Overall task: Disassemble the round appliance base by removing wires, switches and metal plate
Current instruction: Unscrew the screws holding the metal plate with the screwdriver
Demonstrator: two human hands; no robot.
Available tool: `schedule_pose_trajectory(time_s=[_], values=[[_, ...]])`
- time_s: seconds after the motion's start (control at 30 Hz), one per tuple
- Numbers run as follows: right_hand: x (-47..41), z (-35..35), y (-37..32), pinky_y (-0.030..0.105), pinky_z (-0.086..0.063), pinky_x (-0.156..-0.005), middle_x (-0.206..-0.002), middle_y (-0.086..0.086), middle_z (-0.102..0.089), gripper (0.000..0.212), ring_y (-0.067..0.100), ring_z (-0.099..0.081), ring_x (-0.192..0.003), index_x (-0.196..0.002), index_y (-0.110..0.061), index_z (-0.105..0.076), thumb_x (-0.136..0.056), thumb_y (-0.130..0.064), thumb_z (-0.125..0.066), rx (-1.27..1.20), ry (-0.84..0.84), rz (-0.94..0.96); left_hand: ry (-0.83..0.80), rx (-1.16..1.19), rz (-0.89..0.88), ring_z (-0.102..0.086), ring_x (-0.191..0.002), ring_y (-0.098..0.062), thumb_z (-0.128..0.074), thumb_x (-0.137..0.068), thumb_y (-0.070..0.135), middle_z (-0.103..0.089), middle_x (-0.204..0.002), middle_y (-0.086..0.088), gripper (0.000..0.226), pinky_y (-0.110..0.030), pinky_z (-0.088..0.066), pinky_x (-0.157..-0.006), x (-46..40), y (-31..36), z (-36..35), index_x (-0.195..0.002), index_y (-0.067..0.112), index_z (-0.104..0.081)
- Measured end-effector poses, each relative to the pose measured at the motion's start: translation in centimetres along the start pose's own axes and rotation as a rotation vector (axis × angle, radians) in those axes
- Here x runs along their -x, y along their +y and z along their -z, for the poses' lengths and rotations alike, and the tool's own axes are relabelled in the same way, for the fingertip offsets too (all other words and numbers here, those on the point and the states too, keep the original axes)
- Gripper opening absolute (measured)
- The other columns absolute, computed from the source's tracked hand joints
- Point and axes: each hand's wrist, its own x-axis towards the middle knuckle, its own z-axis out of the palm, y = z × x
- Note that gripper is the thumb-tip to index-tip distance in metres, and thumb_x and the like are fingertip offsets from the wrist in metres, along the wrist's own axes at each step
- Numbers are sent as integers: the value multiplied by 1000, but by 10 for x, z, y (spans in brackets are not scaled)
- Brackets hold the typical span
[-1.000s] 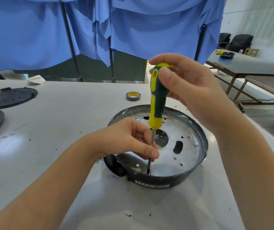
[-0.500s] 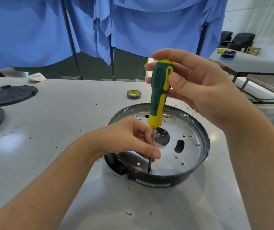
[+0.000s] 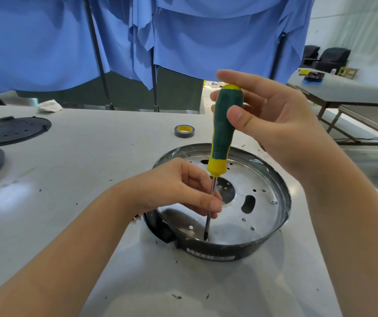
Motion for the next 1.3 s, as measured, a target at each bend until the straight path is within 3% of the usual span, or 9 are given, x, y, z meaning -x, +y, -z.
schedule_pose_trajectory(time_s=[0.23,0.37,0.43,0.53,0.6,0.73,0.9,1.1,1.3], values=[[2,7,-1,29,-52,-89,-119,7,-66,44,21,-61,-116,-131,-11,-48,-93,11,-41,-204,-156,-45,-78,180,-80,-73,-94,-24,-70,-82,18,-77,-97,-4,18,-29,-57,-82,2,-3,4,-98,23,-78],[1,7,-5,29,-55,-82,-114,10,-68,42,23,-63,-113,-129,-12,-54,-89,2,-50,-295,-105,-108,-30,166,-83,-73,-93,-27,-72,-81,17,-77,-94,-8,14,-30,-57,-81,1,-4,4,-94,19,-79],[1,5,-8,29,-55,-84,-111,7,-67,41,18,-66,-107,-125,-21,-58,-85,-14,-61,-223,-53,-128,-19,157,-84,-73,-92,-28,-72,-81,17,-77,-93,-9,13,-30,-57,-81,0,-5,4,-93,18,-78],[0,-2,-6,29,-53,-93,-98,-6,-64,50,9,-66,-96,-126,-27,-60,-78,-32,-73,173,82,-67,-9,143,-74,-73,-92,-29,-72,-84,14,-76,-94,-11,13,-31,-57,-82,-1,-5,3,-96,16,-78],[-1,-5,-4,27,-53,-92,-93,-9,-65,50,5,-64,-90,-128,-22,-59,-80,-25,-74,290,145,-9,-3,132,-69,-73,-91,-29,-72,-84,13,-76,-93,-11,13,-30,-57,-81,0,-3,3,-95,15,-78],[1,1,-4,28,-55,-85,-111,6,-70,52,17,-68,-104,-132,-14,-51,-82,-10,-65,-45,15,-30,11,116,-74,-74,-87,-27,-73,-76,17,-77,-89,-10,12,-29,-57,-78,1,0,2,-88,16,-78],[1,4,-4,38,-51,-96,-128,9,-63,45,22,-61,-118,-131,-12,-51,-87,0,-48,-275,-137,-113,41,78,-89,-74,-81,-23,-74,-72,15,-76,-83,-6,7,-28,-56,-78,1,2,-1,-78,19,-76],[0,-9,-6,31,-52,-94,-94,-9,-63,49,4,-63,-91,-127,-28,-58,-81,-30,-71,184,39,-69,66,55,-83,-73,-80,-23,-76,-71,16,-75,-82,-8,12,-27,-56,-77,0,1,-1,-80,10,-72],[3,-3,-9,28,-54,-86,-106,8,-68,43,17,-66,-100,-128,-11,-55,-87,-5,-63,34,-39,-15,50,41,-98,-72,-77,-19,-79,-69,16,-74,-77,-3,12,-27,-56,-79,1,1,-1,-78,12,-71]])
